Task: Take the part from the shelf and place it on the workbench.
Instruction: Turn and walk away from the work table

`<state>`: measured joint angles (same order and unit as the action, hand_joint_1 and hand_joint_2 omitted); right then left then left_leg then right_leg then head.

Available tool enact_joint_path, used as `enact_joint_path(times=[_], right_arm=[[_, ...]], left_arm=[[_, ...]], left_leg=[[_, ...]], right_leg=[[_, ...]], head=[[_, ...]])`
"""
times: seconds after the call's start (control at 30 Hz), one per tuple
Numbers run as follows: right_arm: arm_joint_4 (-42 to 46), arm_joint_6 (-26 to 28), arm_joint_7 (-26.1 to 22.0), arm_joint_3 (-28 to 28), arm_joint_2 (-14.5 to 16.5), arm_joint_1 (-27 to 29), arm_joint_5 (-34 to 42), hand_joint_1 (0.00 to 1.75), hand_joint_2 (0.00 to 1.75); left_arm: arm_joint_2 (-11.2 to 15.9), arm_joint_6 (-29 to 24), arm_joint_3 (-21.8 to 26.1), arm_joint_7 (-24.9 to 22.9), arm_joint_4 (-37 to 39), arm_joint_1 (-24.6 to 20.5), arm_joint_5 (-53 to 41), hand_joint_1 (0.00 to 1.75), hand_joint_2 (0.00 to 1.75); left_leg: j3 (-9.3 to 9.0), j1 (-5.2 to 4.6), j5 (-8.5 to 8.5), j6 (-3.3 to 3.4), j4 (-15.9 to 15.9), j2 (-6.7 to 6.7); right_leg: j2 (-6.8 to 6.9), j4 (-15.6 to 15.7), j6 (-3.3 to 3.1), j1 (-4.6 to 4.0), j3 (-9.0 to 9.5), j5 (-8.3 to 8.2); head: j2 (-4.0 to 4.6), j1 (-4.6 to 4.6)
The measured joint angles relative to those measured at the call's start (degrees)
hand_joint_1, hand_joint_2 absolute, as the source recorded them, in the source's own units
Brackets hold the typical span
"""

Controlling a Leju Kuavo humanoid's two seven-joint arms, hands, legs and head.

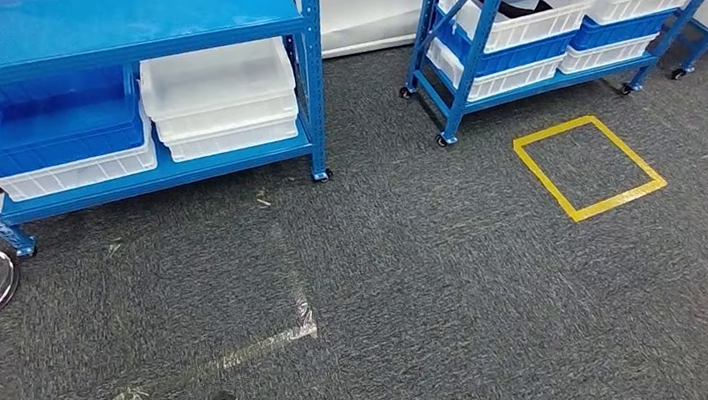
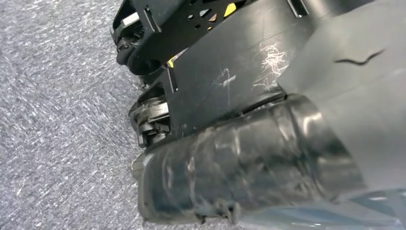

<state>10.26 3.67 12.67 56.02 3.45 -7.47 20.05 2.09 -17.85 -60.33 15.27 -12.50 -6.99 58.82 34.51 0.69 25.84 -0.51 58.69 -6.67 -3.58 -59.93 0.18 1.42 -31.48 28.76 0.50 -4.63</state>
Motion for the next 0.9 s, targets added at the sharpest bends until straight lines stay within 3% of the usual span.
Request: enact_joint_path(times=[0.03, 0.1, 0.17, 0.2, 0.27, 0.33, 0.4, 0.43, 0.5, 0.57, 0.63, 0.7, 0.73, 0.77, 0.83, 0.9], right_arm=[[0.0, 0.5, 0.1, 0.0, 0.1, 0.1, 0.2, 0.0, 0.0], [0.0, 1.3, 0.3, 0.0, 0.1, 0.4, -0.1, 0.0, 0.0], [0.0, 1.6, 0.5, 0.0, 0.2, 0.7, -0.5, 0.0, 0.0], [0.0, 1.6, 0.7, 0.0, 0.1, 0.7, -0.6, 0.0, 0.0], [0.0, 1.6, 1.0, 0.0, 0.1, 0.7, -0.7, 0.0, 0.0], [0.0, 1.7, 1.1, 0.0, 0.1, 0.7, -0.7, 0.0, 0.0], [0.0, 2.2, 1.3, 0.0, 0.1, 0.7, -0.5, 0.0, 0.0], [0.0, 2.6, 1.4, 0.0, 0.0, 0.8, 0.0, 0.0, 0.0], [0.0, 3.8, 1.3, 0.0, -0.4, 0.8, 1.5, 0.0, 0.0], [0.0, 5.3, 0.9, 0.0, -0.9, 0.7, 4.0, 0.0, 0.0], [0.0, 7.0, 0.8, -0.3, -1.4, 0.9, 6.3, 0.0, 0.0], [0.0, 8.3, 0.8, -0.6, -1.7, 1.3, 7.9, 0.0, 0.0], [0.0, 8.7, 0.9, -0.8, -1.9, 1.5, 8.5, 0.0, 0.0], [0.0, 8.9, 0.9, -1.0, -2.1, 1.6, 9.0, 0.0, 0.0], [0.0, 9.1, 0.8, -1.6, -2.4, 1.7, 10.1, 0.0, 0.0], [0.0, 9.4, 0.4, -2.3, -2.7, 1.7, 11.3, 0.0, 0.0]], left_arm=[[0.0, 0.0, 0.1, -0.1, 0.0, -0.1, -0.3, 0.0, 0.0], [0.0, -0.2, 0.2, -0.3, 0.0, -0.2, -0.8, 0.0, 0.0], [-0.2, -0.4, 0.3, -0.4, 0.0, -0.3, -1.2, 0.0, 0.0], [-0.3, -0.6, 0.4, -0.4, 0.0, -0.3, -1.2, 0.0, 0.0], [-0.5, -0.8, 0.5, -0.4, 0.0, -0.3, -1.2, 0.0, 0.0], [-0.5, -0.7, 0.6, -0.4, 0.0, -0.1, -1.2, 0.0, 0.0], [-0.6, 0.0, 0.6, -0.7, 0.0, 0.0, -1.3, 0.0, 0.0], [-0.6, 0.7, 0.6, -1.2, 0.0, 0.1, -1.7, 0.0, 0.0], [-0.6, 2.2, 0.6, -2.6, 0.0, 0.1, -2.8, 0.0, 0.0], [-0.6, 3.3, 0.5, -4.2, 0.0, 0.0, -4.2, 0.0, 0.0], [-0.6, 3.8, 0.3, -5.3, 0.0, -0.2, -5.3, 0.0, 0.0], [-0.5, 3.9, 0.0, -5.7, 0.0, -0.4, -6.2, 0.0, 0.0], [-0.5, 4.0, -0.2, -5.6, 0.0, -0.4, -6.7, 0.0, 0.0], [-0.4, 4.0, -0.4, -5.4, 0.0, -0.4, -7.2, 0.0, 0.0], [-0.3, 4.1, -1.0, -4.6, 0.0, -0.5, -8.6, 0.0, 0.0], [-0.2, 4.0, -1.5, -3.7, 0.0, -0.7, -9.7, 0.0, 0.0]], left_leg=[[0.79, -0.06, 0.8, -0.21, 1.6, 1.29], [3.97, -0.23, 3.75, -0.52, 8.0, 4.78], [7.54, -0.2, 5.99, -0.53, 14.8, 6.08], [8.31, -0.2, 5.95, -0.4, 16.2, 6.28], [6.43, -0.33, 3.05, 0.19, 12.4, 6.6], [2.44, -1.0, 0.05, 1.09, 4.7, 8.69], [0.37, -1.85, -0.53, 1.69, 0.6, 10.61], [0.17, -2.11, -0.38, 1.82, 0.2, 10.59], [-0.15, -1.92, -0.72, 2.13, -0.7, 9.22], [-0.84, -1.46, -1.08, 2.57, -1.7, 7.96], [-1.2, -1.26, -1.2, 2.87, -2.1, 6.79], [-1.29, -1.25, -1.16, 2.98, -2.1, 5.38], [-1.4, -1.22, -1.11, 2.98, -2.1, 4.56], [-1.56, -1.15, -1.02, 2.91, -2.0, 3.7], [-1.79, -1.05, -0.67, 2.55, -1.6, 2.12], [-1.53, -1.06, -0.28, 2.01, -0.9, 0.9]], right_leg=[[0.77, 0.1, -0.33, 0.02, 0.15, -0.03], [2.56, 0.3, -0.82, -0.22, 0.43, 0.06], [4.35, 0.3, -1.13, -0.63, 0.54, 0.28], [5.16, 0.3, -1.25, -0.79, 0.63, 0.41], [6.55, 0.3, -1.36, -1.05, 1.03, 0.76], [7.66, 0.4, -1.29, -1.26, 1.57, 1.18], [8.6, 0.6, -0.98, -1.43, 1.89, 1.41], [9.18, 0.9, -0.75, -1.51, 2.06, 1.44], [9.72, 1.3, -0.19, -1.55, 2.59, 1.66], [7.27, -0.9, 0.3, -1.46, 1.82, 3.26], [4.36, -7.7, 0.56, -1.32, -1.7, 6.35], [3.8, -14.1, 0.77, -1.24, -5.62, 7.85], [3.75, -14.6, 0.88, -1.14, -6.41, 6.97], [3.62, -12.9, 0.98, -1.0, -6.16, 4.98], [1.95, -5.4, 1.15, -0.52, -3.48, 0.31], [-0.14, -0.2, 1.2, -0.19, -1.48, -1.61]], head=[[0.0, -0.2], [0.0, -0.62], [0.0, -0.7], [0.0, -0.7], [0.0, -0.7], [0.0, -0.68], [0.0, -0.72], [0.0, -0.76], [0.0, -0.73], [0.0, -0.61], [0.0, -0.44], [0.0, -0.34], [0.0, -0.34], [0.0, -0.33], [0.0, -0.31], [0.0, -0.26]])
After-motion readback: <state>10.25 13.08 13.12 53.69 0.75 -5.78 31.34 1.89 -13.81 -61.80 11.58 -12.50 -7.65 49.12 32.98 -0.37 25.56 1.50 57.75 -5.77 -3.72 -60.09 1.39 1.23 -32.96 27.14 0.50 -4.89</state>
